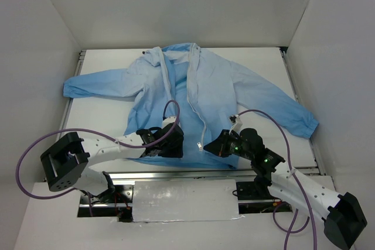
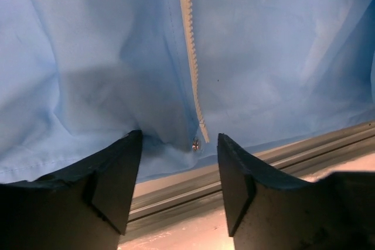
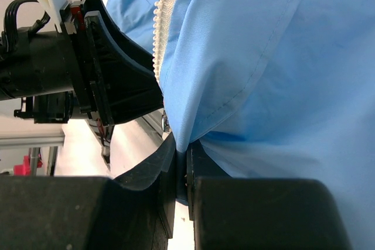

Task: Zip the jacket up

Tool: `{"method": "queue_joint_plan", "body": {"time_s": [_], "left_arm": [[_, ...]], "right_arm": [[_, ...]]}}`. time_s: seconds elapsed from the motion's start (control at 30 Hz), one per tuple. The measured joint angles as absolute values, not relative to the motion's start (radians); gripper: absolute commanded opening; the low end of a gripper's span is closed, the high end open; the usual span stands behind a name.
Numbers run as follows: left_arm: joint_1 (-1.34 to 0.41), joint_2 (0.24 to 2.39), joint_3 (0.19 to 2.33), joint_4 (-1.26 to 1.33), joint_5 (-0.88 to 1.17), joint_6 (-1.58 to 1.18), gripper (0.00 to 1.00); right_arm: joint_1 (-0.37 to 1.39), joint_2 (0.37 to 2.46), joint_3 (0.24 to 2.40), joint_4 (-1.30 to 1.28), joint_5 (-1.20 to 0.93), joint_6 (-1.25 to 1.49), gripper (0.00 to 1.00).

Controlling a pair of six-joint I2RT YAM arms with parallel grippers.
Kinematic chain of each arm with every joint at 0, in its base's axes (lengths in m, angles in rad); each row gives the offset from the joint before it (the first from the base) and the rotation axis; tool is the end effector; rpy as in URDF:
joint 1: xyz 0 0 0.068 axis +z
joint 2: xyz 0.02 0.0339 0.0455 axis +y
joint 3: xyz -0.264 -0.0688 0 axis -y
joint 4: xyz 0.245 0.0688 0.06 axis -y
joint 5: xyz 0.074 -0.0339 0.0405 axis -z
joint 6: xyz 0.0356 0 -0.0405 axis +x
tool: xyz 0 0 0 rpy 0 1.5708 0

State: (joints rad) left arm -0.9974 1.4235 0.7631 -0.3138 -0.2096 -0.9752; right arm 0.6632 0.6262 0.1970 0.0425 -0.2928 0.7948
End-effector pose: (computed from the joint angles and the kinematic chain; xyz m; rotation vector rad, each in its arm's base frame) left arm 0.1542 -0.2251 0.1817 -0.0551 2.5961 -0.5149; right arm 0.1150 0.1029 0.1801 -0.0712 2.1553 1.1974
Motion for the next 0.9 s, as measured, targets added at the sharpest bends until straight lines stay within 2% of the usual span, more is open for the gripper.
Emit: {"method": "queue_joint_plan", "body": {"time_s": [0.23,0.33,0.37,0.4,0.53,0.6,0.63,0.67,0.83,0.9], "left_arm": [[-1.0,1.425,0.763,-0.315,-0.192,-0.976,0.62],[-1.001,1.444,0.763,-0.311,-0.192,-0.976,0.56],[-1.001,1.456,0.763,-0.31,-0.192,-0.976,0.47],[-1.001,1.47,0.763,-0.309,-0.192,-0.978,0.44],[-1.001,1.498,0.764,-0.297,-0.193,-0.976,0.42],[-1.002,1.505,0.766,-0.29,-0.193,-0.975,0.3],[-1.002,1.51,0.768,-0.285,-0.194,-0.978,0.07],[-1.002,1.517,0.77,-0.281,-0.197,-0.984,0.0],[-1.005,1.524,0.775,-0.278,-0.207,-0.987,0.0],[-1.005,1.518,0.776,-0.291,-0.221,-0.999,0.13]], "right_arm": [[0.663,0.629,0.197,0.044,-0.293,0.795,0.0],[0.663,0.631,0.197,0.043,-0.293,0.795,0.0],[0.663,0.631,0.197,0.043,-0.293,0.795,0.0],[0.663,0.631,0.197,0.043,-0.293,0.795,0.0],[0.663,0.631,0.197,0.041,-0.292,0.795,0.0],[0.663,0.631,0.197,0.04,-0.292,0.795,0.0],[0.663,0.631,0.197,0.04,-0.292,0.795,0.0],[0.663,0.631,0.197,0.039,-0.292,0.795,0.0],[0.663,0.631,0.197,0.039,-0.292,0.794,0.0],[0.663,0.631,0.197,0.037,-0.292,0.794,0.0]]}}
